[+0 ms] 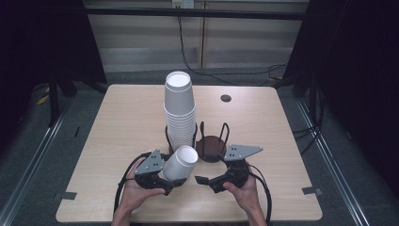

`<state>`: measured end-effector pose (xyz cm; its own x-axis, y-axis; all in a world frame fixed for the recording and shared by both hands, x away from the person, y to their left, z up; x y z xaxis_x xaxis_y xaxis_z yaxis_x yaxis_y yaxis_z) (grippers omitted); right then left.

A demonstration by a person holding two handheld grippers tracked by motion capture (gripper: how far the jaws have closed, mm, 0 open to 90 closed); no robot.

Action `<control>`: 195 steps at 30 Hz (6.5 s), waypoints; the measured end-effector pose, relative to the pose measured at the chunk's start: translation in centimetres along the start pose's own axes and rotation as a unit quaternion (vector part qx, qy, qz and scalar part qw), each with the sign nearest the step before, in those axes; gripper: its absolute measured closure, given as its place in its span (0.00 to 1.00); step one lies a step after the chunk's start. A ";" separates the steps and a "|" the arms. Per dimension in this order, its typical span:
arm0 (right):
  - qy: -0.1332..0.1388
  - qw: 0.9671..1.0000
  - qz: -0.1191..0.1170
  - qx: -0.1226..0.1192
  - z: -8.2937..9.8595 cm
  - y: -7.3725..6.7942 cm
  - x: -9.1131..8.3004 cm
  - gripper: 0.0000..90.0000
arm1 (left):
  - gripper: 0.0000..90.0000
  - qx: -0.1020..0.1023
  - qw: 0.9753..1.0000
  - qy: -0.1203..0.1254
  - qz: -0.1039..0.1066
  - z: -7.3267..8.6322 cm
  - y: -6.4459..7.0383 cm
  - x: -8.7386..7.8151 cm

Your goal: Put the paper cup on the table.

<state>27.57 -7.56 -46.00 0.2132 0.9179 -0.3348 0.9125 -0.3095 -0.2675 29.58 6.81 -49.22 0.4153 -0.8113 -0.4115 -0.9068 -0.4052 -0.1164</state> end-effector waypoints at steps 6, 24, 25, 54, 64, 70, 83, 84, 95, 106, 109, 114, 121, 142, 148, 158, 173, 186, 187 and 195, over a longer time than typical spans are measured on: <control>-0.041 0.999 -0.002 0.002 0.8 0.3 0.3 0.15 | 0.19 0.021 0.999 -0.030 0.009 0.1 0.1 0.1; -0.129 0.992 -0.016 -0.005 1.4 0.4 0.0 0.15 | 0.18 0.071 0.994 -0.084 0.020 -0.4 0.5 0.0; -0.133 0.991 -0.017 -0.005 1.4 0.4 0.0 0.15 | 0.18 0.072 0.993 -0.088 0.020 -0.4 0.5 0.0; -0.275 0.961 -0.039 -0.007 1.4 0.6 0.3 0.19 | 0.18 0.160 0.969 -0.184 0.036 -0.6 1.1 0.3; -0.308 0.950 -0.046 -0.008 1.7 0.7 0.7 0.17 | 0.18 0.179 0.958 -0.218 0.047 -0.3 1.5 0.8; -0.316 0.947 -0.064 -0.011 1.5 0.2 0.9 0.18 | 0.18 0.206 0.950 -0.231 0.048 -0.3 1.9 0.7; -0.341 0.936 -0.082 -0.007 1.7 0.2 1.7 0.23 | 0.18 0.227 0.941 -0.240 0.074 -0.2 3.0 1.2; -0.342 0.936 -0.084 -0.008 1.7 0.1 1.8 0.22 | 0.18 0.225 0.942 -0.239 0.070 -0.2 3.1 1.2; -0.348 0.931 -0.109 -0.009 1.5 -0.5 2.4 0.22 | 0.18 0.229 0.943 -0.228 0.080 -0.5 3.9 1.5; -0.350 0.930 -0.108 -0.004 1.9 -0.4 2.8 0.25 | 0.18 0.223 0.945 -0.227 0.078 -0.3 4.0 1.7; -0.350 0.931 -0.106 0.002 1.9 -0.3 2.8 0.25 | 0.18 0.222 0.945 -0.226 0.080 -0.2 4.0 1.7; -0.352 0.930 -0.104 0.002 1.8 -0.4 2.8 0.26 | 0.16 0.232 0.943 -0.223 0.082 -0.2 3.8 1.6; -0.353 0.930 -0.101 -0.002 1.7 -0.4 2.6 0.27 | 0.15 0.210 0.953 -0.201 0.090 -0.5 3.8 1.5; -0.341 0.935 -0.096 -0.010 1.0 -0.5 2.3 0.27 | 0.16 0.173 0.975 -0.102 0.094 -2.0 2.9 0.3; -0.337 0.937 -0.091 -0.006 0.9 -0.4 2.0 0.27 | 0.17 0.148 0.981 -0.069 0.105 -2.5 2.6 -0.2; -0.319 0.945 -0.078 0.000 1.3 0.2 1.1 0.27 | 0.17 0.101 0.993 -0.018 0.066 -3.0 1.1 -1.0; -0.259 0.964 -0.056 0.023 2.0 1.6 -0.5 0.27 | 0.17 0.038 0.999 0.013 0.027 -2.1 -0.1 -2.3; -0.186 0.981 -0.047 0.026 2.1 2.0 -0.2 0.27 | 0.17 -0.011 0.999 0.039 0.008 -1.1 -0.4 -2.9; -0.183 0.982 -0.047 0.025 2.1 2.0 -0.2 0.27 | 0.17 -0.012 0.999 0.040 0.007 -1.0 -0.4 -2.9; -0.160 0.986 -0.050 0.022 2.2 1.6 0.2 0.27 | 0.17 -0.019 0.999 0.036 0.011 -0.6 0.0 -2.9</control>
<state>28.33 -8.46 -48.45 -0.0043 0.8211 -0.5708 0.9059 -0.2385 -0.3499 28.43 8.96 -47.48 0.4009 -0.8481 -0.3465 -0.9129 -0.4014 -0.0738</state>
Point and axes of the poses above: each handheld gripper's, and its own axes: x roughly forward along the jaws, z roughly out of its underside, y roughly to its right, the point moved 8 cm from there along x, roughly forward along the jaws, and after that the axes turned 9 degrees about -z, right-handed, at the moved point
